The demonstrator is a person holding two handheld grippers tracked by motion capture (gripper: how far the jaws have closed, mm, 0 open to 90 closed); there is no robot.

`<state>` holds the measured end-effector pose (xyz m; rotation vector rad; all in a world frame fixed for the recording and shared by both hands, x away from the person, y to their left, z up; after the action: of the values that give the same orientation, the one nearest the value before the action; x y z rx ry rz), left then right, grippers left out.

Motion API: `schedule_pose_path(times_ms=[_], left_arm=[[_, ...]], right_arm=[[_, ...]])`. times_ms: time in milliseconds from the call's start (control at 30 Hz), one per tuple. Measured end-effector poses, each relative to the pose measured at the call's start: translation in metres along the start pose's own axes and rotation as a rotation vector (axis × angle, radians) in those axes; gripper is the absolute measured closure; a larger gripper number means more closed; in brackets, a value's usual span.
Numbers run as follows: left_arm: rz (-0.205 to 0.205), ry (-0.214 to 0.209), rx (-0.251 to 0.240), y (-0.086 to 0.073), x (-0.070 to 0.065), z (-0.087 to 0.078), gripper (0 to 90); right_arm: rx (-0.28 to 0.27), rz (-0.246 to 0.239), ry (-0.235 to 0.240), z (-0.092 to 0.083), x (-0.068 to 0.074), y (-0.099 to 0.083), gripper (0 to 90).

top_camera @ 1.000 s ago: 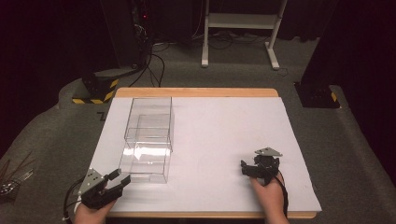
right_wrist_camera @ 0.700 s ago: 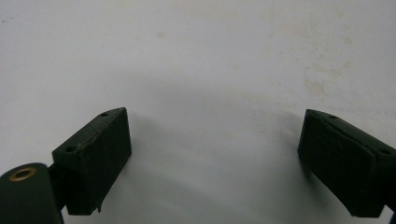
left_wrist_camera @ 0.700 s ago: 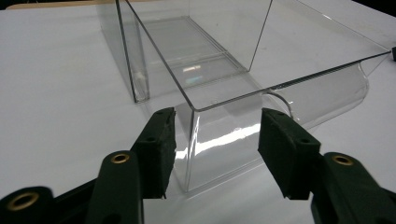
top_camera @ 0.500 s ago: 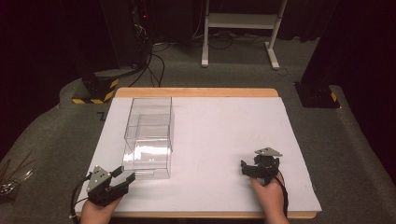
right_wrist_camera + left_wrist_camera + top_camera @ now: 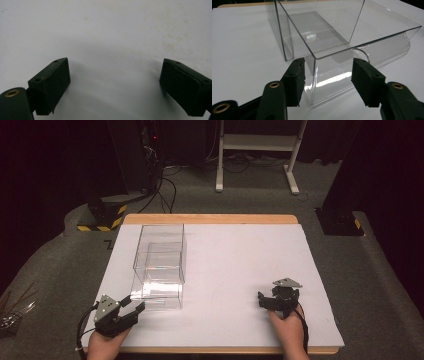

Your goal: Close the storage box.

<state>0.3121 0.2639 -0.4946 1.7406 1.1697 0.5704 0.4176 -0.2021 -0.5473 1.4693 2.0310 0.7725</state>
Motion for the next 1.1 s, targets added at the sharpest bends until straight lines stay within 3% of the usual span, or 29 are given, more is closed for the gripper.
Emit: schedule_pose_path(times_ms=[1100], left_arm=[[-0.027, 0.003, -0.002, 0.015, 0.018, 0.022, 45.7]], right_arm=[[-0.001, 0.0, 0.0, 0.0, 0.0, 0.0, 9.5]])
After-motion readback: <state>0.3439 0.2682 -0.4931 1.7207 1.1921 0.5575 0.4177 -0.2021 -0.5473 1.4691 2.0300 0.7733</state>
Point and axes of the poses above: each handheld gripper's, and its own axes: z roughly forward along the jaws, y roughly out of its top, x roughly to its left, the point moved 6 cm from there along z, roughly forward along the jaws, and after that the axes turned 4 degrees about -y, right-handed, at the moved point
